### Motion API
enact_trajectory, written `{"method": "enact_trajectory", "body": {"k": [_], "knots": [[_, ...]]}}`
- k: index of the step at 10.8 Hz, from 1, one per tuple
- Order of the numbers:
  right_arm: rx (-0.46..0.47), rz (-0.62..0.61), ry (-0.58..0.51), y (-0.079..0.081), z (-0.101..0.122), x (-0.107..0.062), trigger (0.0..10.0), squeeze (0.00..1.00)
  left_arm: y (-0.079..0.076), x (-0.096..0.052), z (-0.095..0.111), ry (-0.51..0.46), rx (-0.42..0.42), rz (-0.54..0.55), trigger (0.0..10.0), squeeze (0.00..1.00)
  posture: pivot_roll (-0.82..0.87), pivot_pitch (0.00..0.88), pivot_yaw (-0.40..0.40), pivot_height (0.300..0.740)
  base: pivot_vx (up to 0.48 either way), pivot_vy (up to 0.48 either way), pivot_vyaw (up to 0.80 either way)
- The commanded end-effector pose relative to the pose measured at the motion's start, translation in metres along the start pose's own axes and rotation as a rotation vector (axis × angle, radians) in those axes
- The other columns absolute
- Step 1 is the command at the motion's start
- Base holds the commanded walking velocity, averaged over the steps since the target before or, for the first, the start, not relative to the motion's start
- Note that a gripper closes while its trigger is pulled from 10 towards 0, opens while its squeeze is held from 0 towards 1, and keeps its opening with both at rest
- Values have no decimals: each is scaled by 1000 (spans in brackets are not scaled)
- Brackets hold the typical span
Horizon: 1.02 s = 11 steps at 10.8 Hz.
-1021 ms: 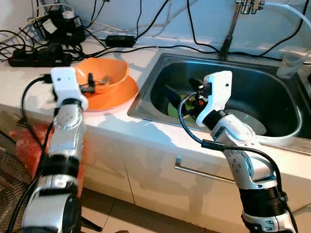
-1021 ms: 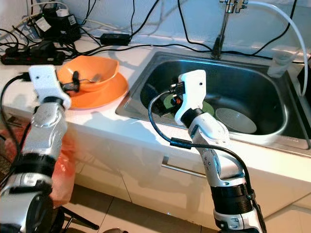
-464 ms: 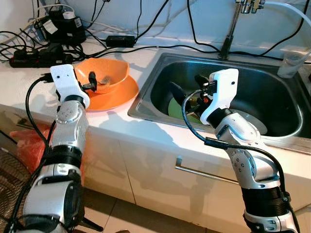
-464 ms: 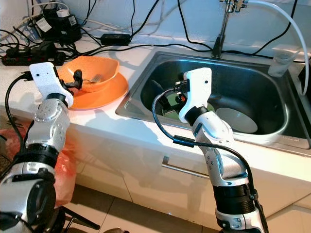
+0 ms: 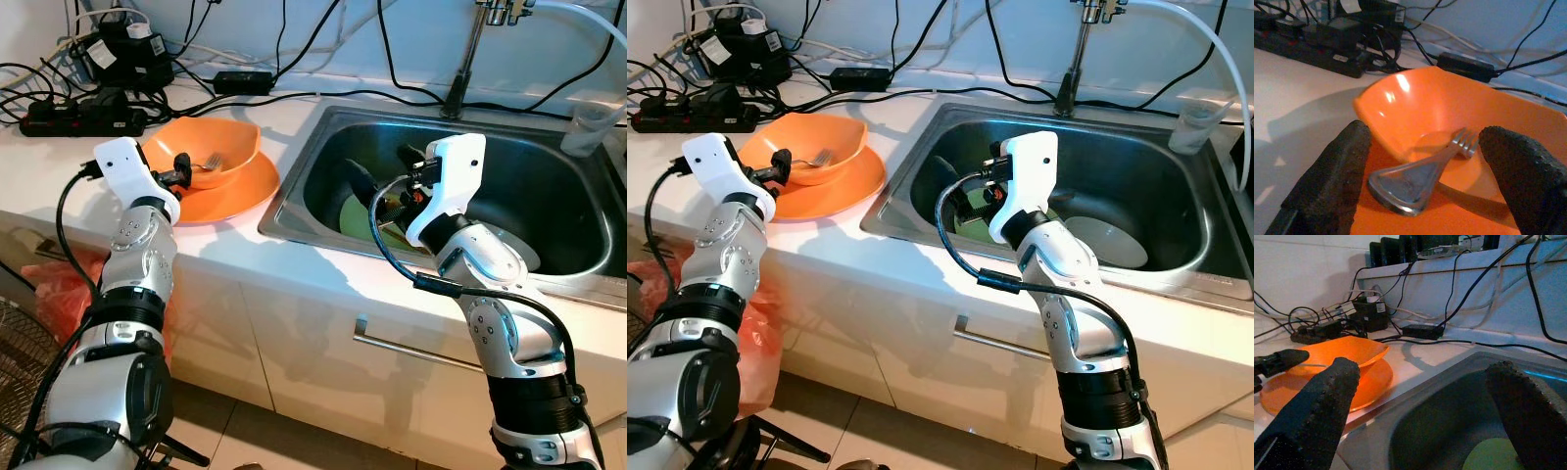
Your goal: Kitchen organization
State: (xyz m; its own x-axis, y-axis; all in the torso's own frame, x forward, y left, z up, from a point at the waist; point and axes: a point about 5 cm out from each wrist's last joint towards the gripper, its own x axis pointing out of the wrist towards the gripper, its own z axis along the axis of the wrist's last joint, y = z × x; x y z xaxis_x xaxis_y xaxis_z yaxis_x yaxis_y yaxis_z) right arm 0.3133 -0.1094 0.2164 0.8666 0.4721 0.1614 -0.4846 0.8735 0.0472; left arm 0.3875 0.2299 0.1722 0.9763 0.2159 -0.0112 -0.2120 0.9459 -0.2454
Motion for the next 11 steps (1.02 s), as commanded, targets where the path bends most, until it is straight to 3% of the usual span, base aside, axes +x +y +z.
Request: {"method": "enact_trajectory", "body": {"k": [1, 2, 3, 4, 5, 6, 11], "knots": [[20, 60, -4, 6, 4, 1, 10000, 0, -2, 3, 6, -4, -6, -14, 3647, 0, 44, 0, 91, 740, 0, 0, 0], [55, 157, 45, 14, -2, -3, 10000, 0, -4, 4, 8, -4, -8, -28, 4392, 0, 45, 0, 93, 740, 0, 0, 0], [59, 209, 73, 18, -6, -7, 10000, 0, -4, 5, 8, -2, -6, -34, 8235, 0, 46, 0, 95, 740, 0, 0, 0], [71, 246, 93, 22, -9, -10, 10000, 0, -4, 5, 9, -3, -4, -41, 8000, 0, 48, 0, 96, 740, 0, 0, 0], [75, 266, 101, 24, -10, -11, 10000, 0, -4, 6, 10, -4, -7, -45, 2980, 0, 48, 0, 99, 740, 0, 0, 0], [82, 266, 103, 25, -11, -11, 10000, 0, -4, 6, 10, -5, -10, -55, 0, 0, 49, 0, 101, 740, 0, 0, 0], [98, 261, 105, 25, -12, -11, 10000, 0, -7, 8, 12, 0, -55, -71, 0, 0, 53, 0, 111, 740, 0, 0, 0]]}}
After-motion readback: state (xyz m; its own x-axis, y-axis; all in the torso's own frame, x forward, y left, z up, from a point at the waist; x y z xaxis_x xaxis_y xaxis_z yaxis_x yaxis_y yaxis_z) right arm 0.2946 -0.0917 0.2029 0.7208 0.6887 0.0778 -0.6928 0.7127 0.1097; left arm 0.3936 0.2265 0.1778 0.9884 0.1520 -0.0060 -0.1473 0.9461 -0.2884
